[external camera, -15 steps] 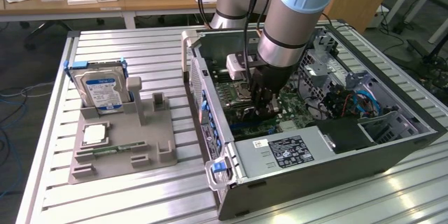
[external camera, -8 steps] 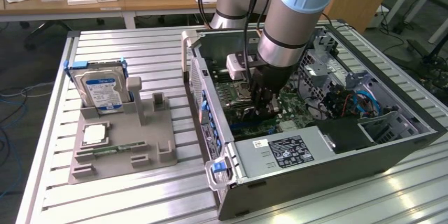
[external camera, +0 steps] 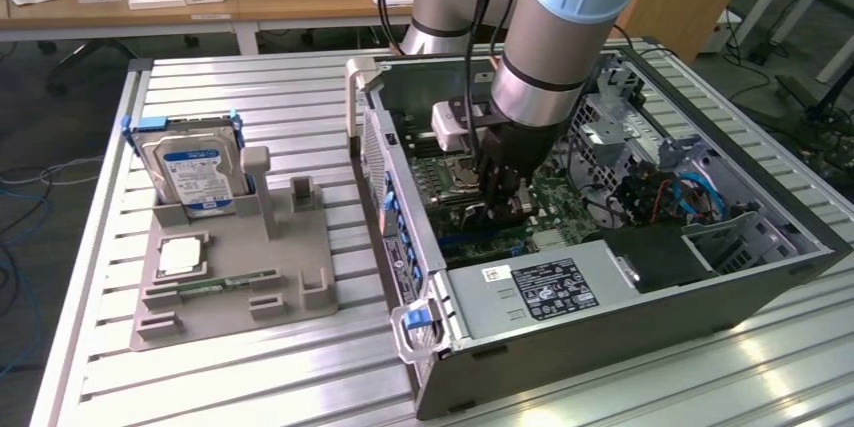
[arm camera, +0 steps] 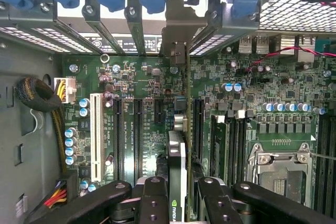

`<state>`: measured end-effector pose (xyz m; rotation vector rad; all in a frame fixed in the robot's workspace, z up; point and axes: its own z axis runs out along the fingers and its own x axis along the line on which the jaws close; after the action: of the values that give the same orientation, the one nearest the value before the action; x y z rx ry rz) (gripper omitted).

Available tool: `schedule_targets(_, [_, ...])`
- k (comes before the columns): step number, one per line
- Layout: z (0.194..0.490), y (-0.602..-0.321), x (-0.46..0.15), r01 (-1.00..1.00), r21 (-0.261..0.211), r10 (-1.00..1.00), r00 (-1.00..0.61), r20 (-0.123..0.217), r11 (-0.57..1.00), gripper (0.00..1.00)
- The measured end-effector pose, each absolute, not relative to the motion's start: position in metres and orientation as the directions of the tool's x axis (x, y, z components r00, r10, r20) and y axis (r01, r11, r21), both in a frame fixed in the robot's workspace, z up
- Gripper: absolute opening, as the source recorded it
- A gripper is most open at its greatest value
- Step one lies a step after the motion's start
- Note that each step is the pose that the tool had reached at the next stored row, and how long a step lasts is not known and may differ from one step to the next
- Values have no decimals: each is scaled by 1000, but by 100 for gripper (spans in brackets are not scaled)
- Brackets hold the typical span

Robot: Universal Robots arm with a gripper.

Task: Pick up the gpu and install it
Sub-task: 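Insert the gpu into the slot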

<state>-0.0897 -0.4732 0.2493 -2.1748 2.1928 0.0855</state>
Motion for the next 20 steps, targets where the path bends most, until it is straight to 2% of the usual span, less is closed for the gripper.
schedule_targets(20, [245,-473,-90,-1000,3,-997,-8,-75,8,27])
